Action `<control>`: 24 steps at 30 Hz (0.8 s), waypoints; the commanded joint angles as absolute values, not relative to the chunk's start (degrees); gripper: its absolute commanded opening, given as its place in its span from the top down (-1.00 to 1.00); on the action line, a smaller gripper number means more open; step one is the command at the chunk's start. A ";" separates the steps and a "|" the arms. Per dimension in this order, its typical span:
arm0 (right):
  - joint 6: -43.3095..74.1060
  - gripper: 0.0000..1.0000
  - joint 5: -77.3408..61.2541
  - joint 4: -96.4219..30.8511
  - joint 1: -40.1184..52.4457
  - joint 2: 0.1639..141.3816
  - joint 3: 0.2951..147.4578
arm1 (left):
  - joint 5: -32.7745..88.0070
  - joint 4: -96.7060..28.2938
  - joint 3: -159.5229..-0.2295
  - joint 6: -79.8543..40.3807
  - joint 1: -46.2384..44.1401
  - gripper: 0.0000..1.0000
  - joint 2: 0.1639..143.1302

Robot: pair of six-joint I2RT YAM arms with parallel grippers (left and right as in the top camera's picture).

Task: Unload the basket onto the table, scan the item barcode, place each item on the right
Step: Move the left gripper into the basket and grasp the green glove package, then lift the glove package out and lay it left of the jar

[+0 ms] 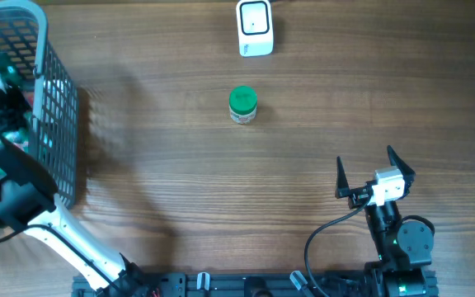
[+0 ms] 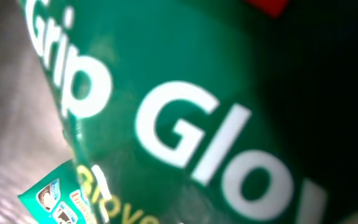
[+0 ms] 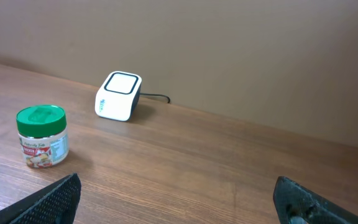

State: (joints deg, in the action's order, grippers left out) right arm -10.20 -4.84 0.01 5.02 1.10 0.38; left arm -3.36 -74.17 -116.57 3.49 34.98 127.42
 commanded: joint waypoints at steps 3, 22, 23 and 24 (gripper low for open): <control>-10.44 -0.99 -4.29 0.12 5.30 0.93 0.32 | -3.70 -73.93 -119.26 -0.49 35.05 0.60 118.69; -10.46 -0.99 -4.29 0.12 5.30 0.93 0.32 | 1.96 -70.13 -119.33 -5.43 34.98 0.92 108.95; -10.46 -0.99 -4.29 0.14 5.30 0.93 0.30 | 4.89 -69.56 -119.33 -5.43 34.98 0.92 106.63; -10.44 -0.99 -4.29 0.12 5.30 0.93 0.30 | 8.56 -69.19 -119.33 -5.45 34.98 0.92 104.09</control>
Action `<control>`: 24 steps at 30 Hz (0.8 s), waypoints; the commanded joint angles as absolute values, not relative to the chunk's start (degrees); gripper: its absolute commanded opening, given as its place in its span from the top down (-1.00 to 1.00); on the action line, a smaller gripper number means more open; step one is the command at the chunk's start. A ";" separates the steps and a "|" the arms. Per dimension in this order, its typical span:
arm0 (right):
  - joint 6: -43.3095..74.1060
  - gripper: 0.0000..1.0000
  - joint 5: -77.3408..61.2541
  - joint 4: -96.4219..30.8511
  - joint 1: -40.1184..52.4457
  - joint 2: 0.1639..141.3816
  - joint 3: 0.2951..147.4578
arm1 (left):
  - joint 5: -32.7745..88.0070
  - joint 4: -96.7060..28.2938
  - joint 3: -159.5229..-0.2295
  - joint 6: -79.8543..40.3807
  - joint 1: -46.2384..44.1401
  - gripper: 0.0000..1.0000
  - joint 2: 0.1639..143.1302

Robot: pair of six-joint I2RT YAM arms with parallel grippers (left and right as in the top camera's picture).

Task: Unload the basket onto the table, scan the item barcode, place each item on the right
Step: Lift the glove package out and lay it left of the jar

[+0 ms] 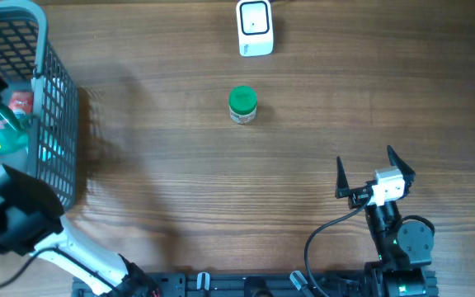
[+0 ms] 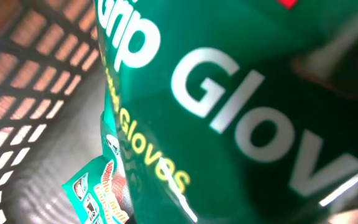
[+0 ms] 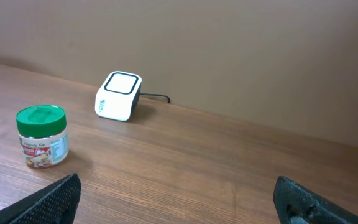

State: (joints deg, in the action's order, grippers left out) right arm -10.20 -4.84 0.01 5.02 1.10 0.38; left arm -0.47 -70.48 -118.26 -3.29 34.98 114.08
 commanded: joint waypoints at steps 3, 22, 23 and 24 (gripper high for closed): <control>-10.44 -1.00 -4.29 0.12 5.30 0.93 0.32 | 17.43 -69.45 -119.33 -6.94 34.74 0.92 97.86; -10.44 -0.99 -4.29 0.12 5.30 0.93 0.32 | 23.51 -77.30 -118.69 -7.75 7.18 0.92 87.66; -10.46 -0.99 -4.29 0.12 5.30 0.93 0.30 | 23.31 -77.38 -118.28 -7.75 5.69 0.92 87.81; -10.46 -0.99 -4.29 0.14 5.30 0.93 0.32 | 22.81 -77.38 -117.67 -7.75 4.16 0.92 87.96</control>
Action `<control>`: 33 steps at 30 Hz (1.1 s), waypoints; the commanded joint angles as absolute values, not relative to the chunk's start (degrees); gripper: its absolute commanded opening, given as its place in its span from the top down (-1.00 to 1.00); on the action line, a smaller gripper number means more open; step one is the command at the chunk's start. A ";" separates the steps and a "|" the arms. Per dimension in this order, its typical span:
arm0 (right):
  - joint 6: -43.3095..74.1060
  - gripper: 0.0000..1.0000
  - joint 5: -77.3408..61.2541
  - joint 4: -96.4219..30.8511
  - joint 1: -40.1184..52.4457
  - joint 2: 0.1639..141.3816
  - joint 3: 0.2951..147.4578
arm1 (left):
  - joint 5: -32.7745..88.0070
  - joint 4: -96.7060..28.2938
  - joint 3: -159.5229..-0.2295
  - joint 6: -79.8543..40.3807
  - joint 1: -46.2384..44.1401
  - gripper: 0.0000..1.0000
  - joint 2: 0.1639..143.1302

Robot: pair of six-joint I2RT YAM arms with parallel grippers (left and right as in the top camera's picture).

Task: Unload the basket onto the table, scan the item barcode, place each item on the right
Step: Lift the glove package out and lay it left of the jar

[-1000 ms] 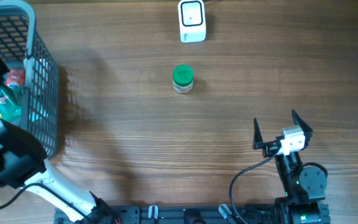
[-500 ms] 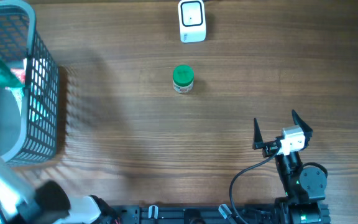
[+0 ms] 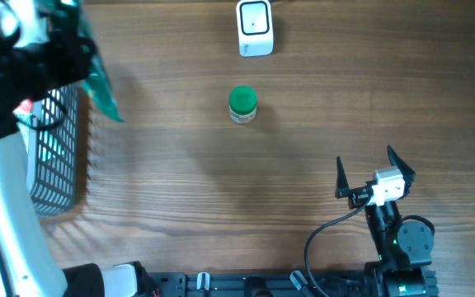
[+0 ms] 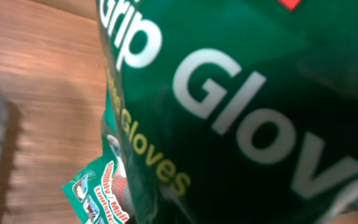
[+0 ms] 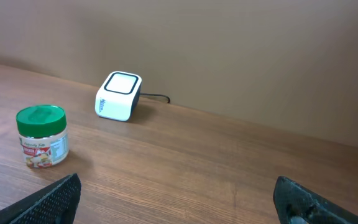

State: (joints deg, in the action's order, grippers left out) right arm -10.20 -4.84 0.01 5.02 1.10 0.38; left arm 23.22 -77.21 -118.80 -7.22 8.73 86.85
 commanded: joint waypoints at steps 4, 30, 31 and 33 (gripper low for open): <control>-10.44 -1.00 -4.29 0.12 5.30 0.93 0.32 | 15.86 -77.03 -113.49 -7.77 -1.39 0.92 88.29; -10.44 -0.99 -4.29 0.12 5.30 0.93 0.32 | 11.05 -43.42 -66.98 -18.52 -13.78 0.91 92.25; -10.44 -1.00 -4.29 0.12 5.30 0.93 0.30 | 10.72 -42.24 -66.13 -18.57 -14.63 0.88 92.88; -10.41 -1.00 -4.29 0.12 5.28 0.93 0.32 | 8.97 -40.27 -64.97 -20.18 -16.16 0.71 94.35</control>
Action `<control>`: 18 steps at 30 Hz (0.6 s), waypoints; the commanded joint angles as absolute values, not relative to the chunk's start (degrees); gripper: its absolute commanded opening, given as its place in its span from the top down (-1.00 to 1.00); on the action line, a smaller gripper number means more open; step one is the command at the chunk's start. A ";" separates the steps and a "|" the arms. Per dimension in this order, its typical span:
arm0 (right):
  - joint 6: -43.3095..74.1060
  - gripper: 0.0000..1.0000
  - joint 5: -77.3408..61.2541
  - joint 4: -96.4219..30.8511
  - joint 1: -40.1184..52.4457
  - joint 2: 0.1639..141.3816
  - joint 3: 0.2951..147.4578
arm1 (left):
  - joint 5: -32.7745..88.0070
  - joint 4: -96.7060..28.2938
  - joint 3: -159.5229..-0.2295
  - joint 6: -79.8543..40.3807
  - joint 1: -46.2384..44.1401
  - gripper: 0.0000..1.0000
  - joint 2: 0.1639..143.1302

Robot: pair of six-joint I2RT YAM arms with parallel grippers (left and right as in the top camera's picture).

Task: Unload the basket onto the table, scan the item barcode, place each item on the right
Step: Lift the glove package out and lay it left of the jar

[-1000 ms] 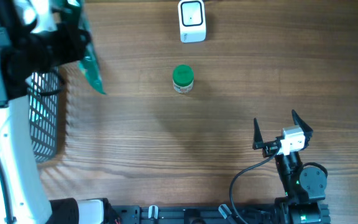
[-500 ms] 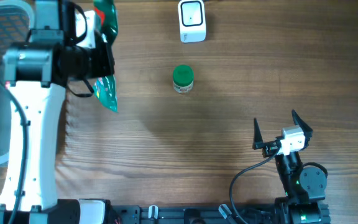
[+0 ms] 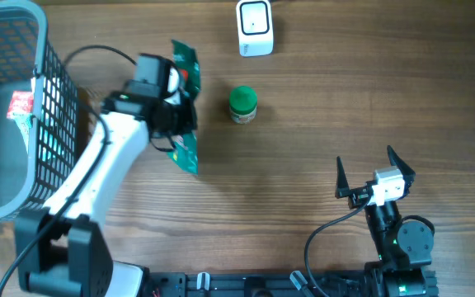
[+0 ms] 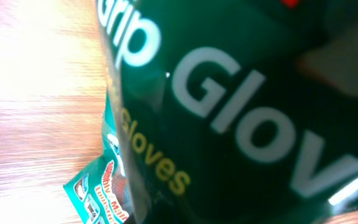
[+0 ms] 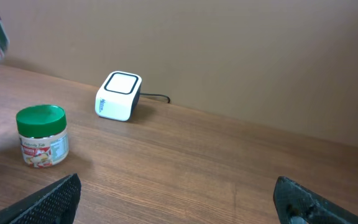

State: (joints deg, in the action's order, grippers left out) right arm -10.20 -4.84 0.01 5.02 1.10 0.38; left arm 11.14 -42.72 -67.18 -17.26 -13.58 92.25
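A green packet of grip gloves (image 3: 186, 107) hangs above the table left of centre, held by my left gripper (image 3: 169, 103), which is shut on it. The packet (image 4: 229, 124) fills the left wrist view, hiding the fingers. The white barcode scanner (image 3: 255, 26) stands at the back centre, also visible as the scanner (image 5: 118, 95) in the right wrist view. My right gripper (image 3: 374, 178) rests open near the front right, nothing between its fingers.
A green-lidded jar (image 3: 242, 104) stands just right of the packet, in front of the scanner. A grey wire basket (image 3: 52, 124) with another item inside takes up the left side. The table's back edge lies behind the scanner.
My left gripper has carried the gloves packet from beside the basket's right rim to just left of the jar, lower over the table. The right arm is unchanged.
My left gripper was down in the basket, shut on the gloves packet. Then it held the packet inside the basket, higher up. Then the packet was at the basket's right rim, and now it hangs beside the jar, near the scanner.
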 commanded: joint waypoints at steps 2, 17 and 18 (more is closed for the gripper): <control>-10.44 -1.00 -4.29 0.12 5.30 0.93 0.32 | 7.29 -39.57 -64.86 -21.32 -17.37 0.64 95.74; -10.44 -1.00 -4.29 0.12 5.30 0.93 0.32 | 3.38 -43.59 -72.36 -19.68 -18.68 -1.00 84.31; -10.44 -1.00 -4.29 0.12 5.30 0.93 0.32 | 1.63 -43.64 -72.97 -19.68 -18.63 -1.00 82.83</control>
